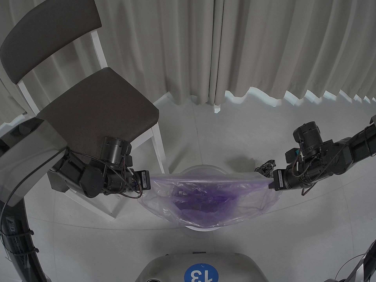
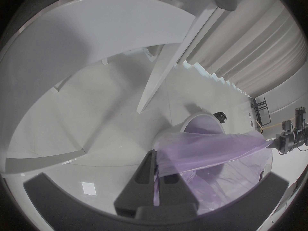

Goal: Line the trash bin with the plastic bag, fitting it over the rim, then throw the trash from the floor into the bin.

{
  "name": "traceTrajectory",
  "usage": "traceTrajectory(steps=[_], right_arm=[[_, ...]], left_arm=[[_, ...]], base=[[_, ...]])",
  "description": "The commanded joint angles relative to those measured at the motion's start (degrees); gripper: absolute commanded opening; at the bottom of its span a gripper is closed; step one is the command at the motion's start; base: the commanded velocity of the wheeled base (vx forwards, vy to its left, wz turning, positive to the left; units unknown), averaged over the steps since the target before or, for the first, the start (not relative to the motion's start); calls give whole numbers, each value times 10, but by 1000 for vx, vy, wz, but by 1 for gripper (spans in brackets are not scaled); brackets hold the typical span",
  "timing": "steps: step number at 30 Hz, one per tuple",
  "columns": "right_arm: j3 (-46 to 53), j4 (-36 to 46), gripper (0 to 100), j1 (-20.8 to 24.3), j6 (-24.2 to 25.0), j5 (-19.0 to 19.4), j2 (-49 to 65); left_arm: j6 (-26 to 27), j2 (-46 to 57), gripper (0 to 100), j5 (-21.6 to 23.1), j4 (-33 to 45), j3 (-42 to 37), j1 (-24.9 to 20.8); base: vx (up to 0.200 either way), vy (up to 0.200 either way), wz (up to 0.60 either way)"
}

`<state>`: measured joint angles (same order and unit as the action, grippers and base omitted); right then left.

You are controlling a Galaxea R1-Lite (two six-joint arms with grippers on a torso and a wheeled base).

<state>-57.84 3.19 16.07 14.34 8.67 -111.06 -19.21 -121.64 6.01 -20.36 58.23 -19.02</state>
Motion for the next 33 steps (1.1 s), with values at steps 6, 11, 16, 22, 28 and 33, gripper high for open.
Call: traceTrajectory(steps=[6,11,16,22,28,33], right_arm=[[25,46,0,10,2,2,16],[51,47,0,20,3,2,48],[55,68,0,23,3,0,78],[68,91,0,27,4,-1,95],[101,81,0,47,6,-4,89],[101,52,0,47,6,-4,50]], left_arm=[[1,15,0,1,-2,-22,-8],[2,27,0,3,-2,-35,-8],[2,46,0,5,-1,-49,-9],[3,67,0,6,-2,-77,-15],[19,61,0,6,-7,-105,-17],[19,39,0,6,-13,-97,-21]], base=[[0,0,0],[0,0,0],[0,0,0],[0,0,0],[0,0,0],[0,0,0]])
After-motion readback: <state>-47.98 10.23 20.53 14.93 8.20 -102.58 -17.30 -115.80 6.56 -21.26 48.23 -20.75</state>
